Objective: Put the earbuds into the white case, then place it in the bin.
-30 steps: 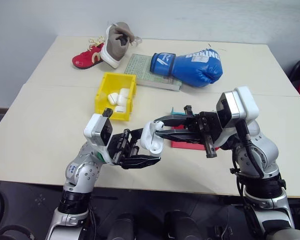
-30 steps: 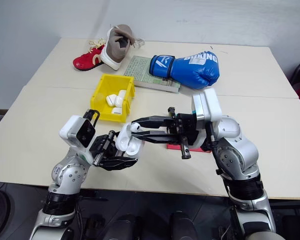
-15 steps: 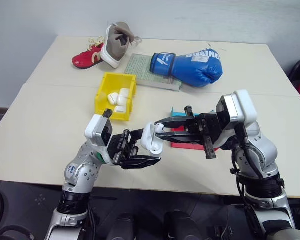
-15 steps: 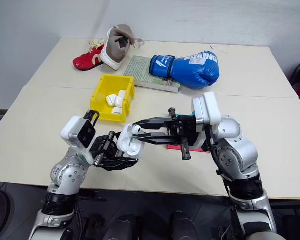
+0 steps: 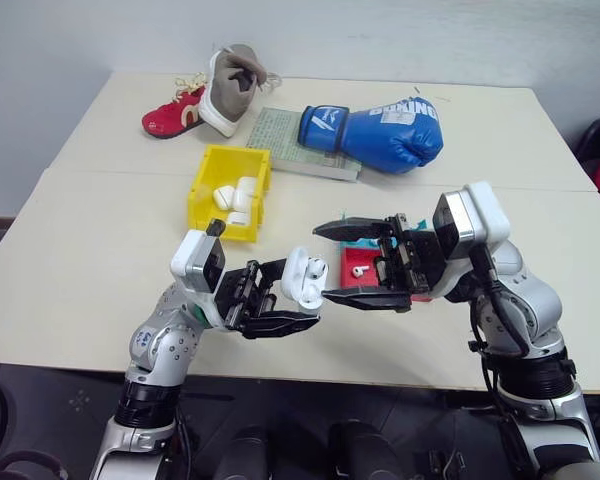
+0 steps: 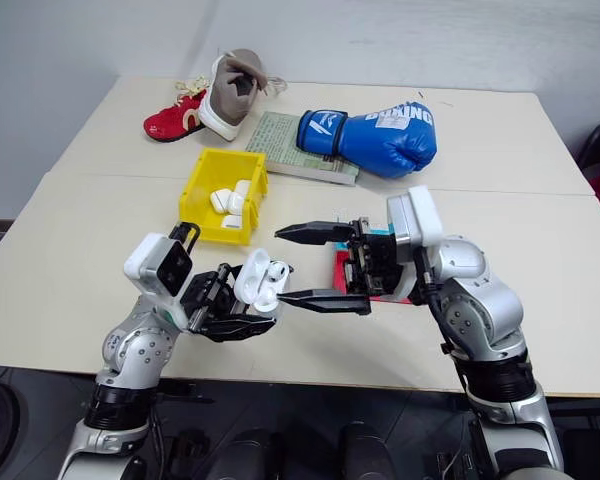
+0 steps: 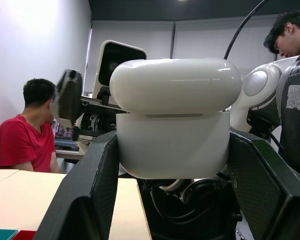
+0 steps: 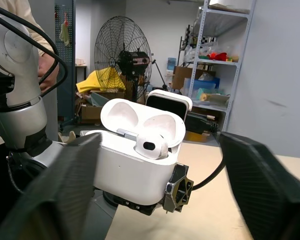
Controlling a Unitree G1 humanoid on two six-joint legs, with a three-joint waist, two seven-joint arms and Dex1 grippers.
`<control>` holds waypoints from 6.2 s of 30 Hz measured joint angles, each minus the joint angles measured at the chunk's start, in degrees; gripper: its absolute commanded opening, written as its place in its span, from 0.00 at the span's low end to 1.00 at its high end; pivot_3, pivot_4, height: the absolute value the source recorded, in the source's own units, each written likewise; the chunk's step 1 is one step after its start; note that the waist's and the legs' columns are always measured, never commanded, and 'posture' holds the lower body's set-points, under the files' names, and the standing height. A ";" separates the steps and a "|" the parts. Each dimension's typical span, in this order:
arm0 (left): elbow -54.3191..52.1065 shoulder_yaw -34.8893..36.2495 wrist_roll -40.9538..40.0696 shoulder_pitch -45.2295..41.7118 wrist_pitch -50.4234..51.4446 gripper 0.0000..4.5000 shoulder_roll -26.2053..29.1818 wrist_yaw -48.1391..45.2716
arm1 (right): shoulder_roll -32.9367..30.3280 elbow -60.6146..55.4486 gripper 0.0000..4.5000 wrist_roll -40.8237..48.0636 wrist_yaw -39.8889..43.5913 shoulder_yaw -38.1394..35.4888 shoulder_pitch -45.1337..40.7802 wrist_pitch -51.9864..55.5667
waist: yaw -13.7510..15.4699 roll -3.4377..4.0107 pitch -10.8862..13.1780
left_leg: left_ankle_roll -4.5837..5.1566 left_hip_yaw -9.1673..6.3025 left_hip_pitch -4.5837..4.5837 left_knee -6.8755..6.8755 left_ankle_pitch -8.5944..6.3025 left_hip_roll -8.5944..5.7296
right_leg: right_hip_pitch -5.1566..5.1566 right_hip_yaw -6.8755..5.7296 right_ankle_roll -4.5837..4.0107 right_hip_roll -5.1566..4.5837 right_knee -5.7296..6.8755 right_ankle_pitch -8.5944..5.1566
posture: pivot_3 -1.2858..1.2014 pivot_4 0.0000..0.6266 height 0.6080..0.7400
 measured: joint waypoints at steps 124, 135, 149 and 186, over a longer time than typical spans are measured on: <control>-6.11 3.89 4.58 11.53 -8.61 0.62 7.38 7.88 | -1.62 91.53 0.09 -67.29 5.20 19.29 -45.57 -37.01 | -0.45 0.55 0.46 | -0.04 0.25 -0.02 0.12 0.09 0.05 | -0.19 -0.04 0.01 -0.03 0.59 0.01 | 0.52 0.24 1.00; -4.74 3.38 4.65 8.19 -9.44 0.62 5.60 6.78 | -7.41 68.89 0.09 -33.26 17.24 -4.06 -39.30 -12.71 | -0.10 0.56 0.48 | -0.03 0.18 -0.13 0.10 0.08 0.06 | -0.26 -0.09 0.01 -0.04 0.58 0.01 | 0.52 0.24 1.00; 4.64 1.38 7.32 -1.71 -11.73 0.62 1.09 6.63 | 5.90 -1.69 0.09 20.88 -20.65 -19.34 -6.57 40.62 | 0.12 0.55 0.47 | -0.09 -0.05 -0.23 0.13 0.08 -0.02 | -0.23 -0.28 0.01 -0.01 0.60 0.01 | 0.52 0.24 1.00; 6.90 0.08 10.04 -3.72 -10.53 0.62 -0.68 6.66 | -0.42 -6.34 0.30 18.51 -20.82 -5.79 2.23 29.22 | 0.09 0.53 0.49 | -0.06 -0.04 -0.23 0.12 0.07 -0.03 | -0.20 -0.23 0.01 -0.01 0.50 0.01 | 0.52 0.24 1.00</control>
